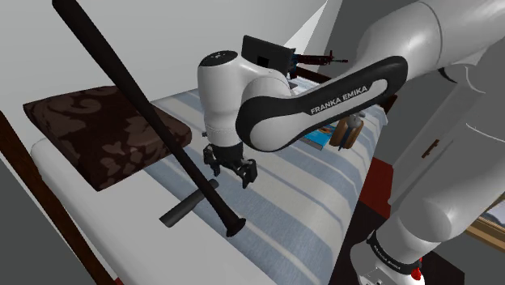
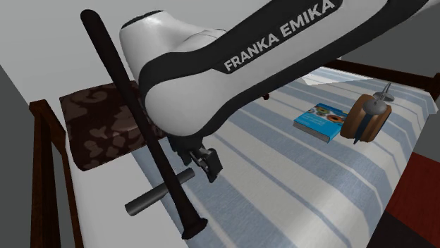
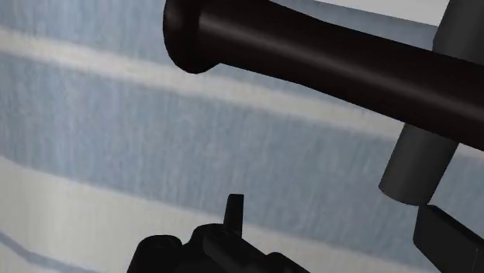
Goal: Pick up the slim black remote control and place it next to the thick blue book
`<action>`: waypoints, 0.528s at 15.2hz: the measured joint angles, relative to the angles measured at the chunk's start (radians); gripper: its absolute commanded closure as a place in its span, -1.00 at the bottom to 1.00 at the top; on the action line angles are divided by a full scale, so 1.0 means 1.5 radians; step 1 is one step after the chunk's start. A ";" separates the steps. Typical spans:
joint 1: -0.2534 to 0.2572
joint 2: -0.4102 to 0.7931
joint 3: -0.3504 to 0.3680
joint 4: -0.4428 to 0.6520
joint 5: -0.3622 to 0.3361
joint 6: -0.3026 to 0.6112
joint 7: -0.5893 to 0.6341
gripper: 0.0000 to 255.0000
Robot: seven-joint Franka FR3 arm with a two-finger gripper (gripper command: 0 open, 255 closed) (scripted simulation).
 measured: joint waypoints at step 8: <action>0.040 0.183 -0.023 0.061 -0.140 -0.065 0.173 -1.00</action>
